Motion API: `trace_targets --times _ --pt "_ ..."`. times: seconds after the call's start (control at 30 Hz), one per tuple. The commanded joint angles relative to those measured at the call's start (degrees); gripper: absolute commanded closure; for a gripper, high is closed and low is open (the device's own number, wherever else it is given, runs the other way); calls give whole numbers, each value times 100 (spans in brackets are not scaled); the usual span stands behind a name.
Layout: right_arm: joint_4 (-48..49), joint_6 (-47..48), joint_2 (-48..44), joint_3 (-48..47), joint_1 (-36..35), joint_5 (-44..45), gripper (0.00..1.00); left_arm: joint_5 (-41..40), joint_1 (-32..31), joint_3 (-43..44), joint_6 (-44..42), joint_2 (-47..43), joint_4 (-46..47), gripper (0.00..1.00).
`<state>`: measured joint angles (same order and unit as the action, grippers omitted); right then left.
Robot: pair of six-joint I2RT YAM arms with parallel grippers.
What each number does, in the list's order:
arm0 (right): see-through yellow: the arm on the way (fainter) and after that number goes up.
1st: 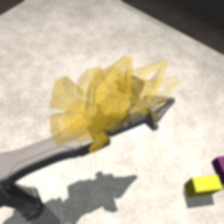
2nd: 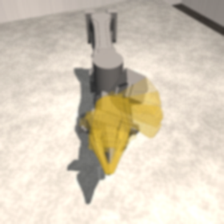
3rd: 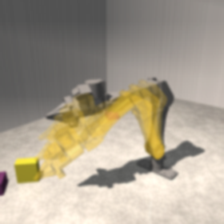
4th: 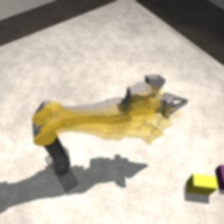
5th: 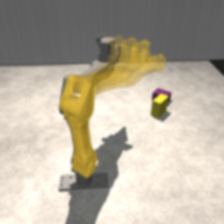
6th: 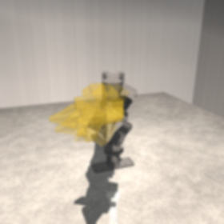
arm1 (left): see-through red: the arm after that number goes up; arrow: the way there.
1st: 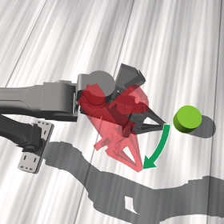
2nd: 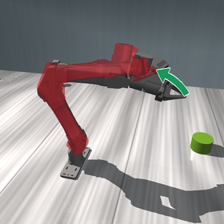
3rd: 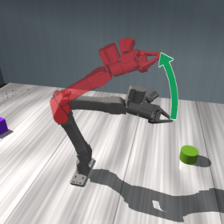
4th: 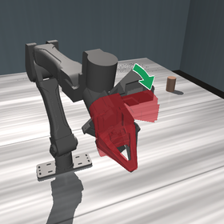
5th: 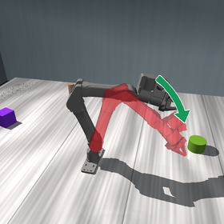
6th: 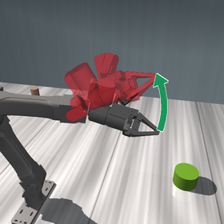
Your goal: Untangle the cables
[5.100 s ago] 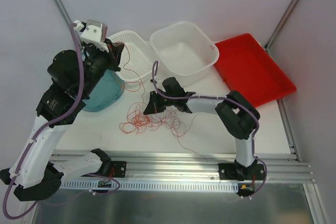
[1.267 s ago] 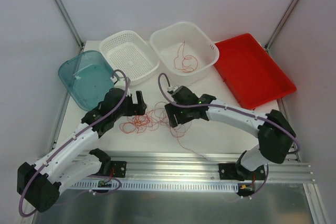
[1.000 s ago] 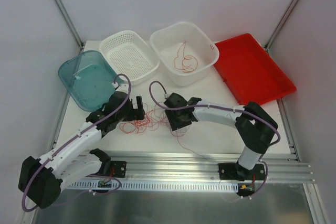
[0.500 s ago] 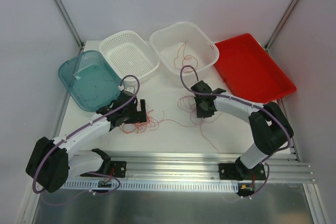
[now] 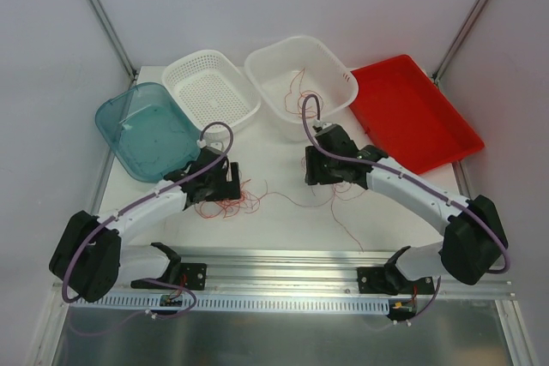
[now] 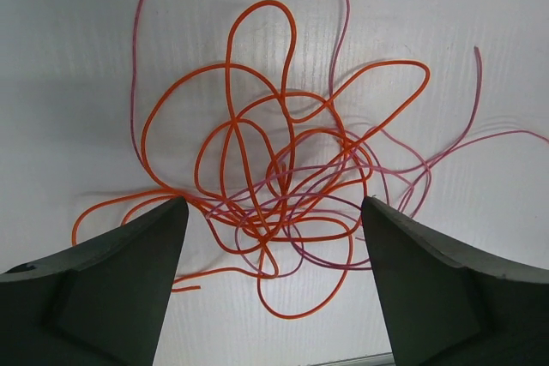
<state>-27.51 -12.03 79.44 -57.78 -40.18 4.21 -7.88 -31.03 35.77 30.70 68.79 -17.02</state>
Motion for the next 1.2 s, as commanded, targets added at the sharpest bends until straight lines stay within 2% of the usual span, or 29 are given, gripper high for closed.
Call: trace_targets --times 0.0,0.07,0.1,0.2,0.23,0.37,0.43,0.6,0.9,1.17 --pt "289 -71 -148 -190 -209 -201 49 102 18 176 94 134 155 18" --pt "360 -124 -87 -172 -288 -280 48 251 18 176 138 265 242 26" --pt "404 -141 -78 -172 -314 -298 48 321 9 202 182 318 312 35" --pt "588 -255 -43 -76 -385 -350 48 664 0 272 261 494 462 50" --pt "649 -317 -34 -50 -385 -377 48 726 -9 281 313 521 549 63" --pt "1132 -878 62 126 -429 -596 48 1077 -158 308 472 626 769 87" --pt "1308 -1098 159 188 -464 -605 48 1113 -341 308 586 661 840 89" --pt "1669 -1591 660 83 -719 -588 40 1052 -659 247 815 758 1051 95" --pt "1951 -1891 1608 -478 -763 -140 40 973 -1098 194 991 864 1148 96" --pt "1969 -2040 2409 -954 -763 -140 41 946 -1151 123 1052 855 1218 96"
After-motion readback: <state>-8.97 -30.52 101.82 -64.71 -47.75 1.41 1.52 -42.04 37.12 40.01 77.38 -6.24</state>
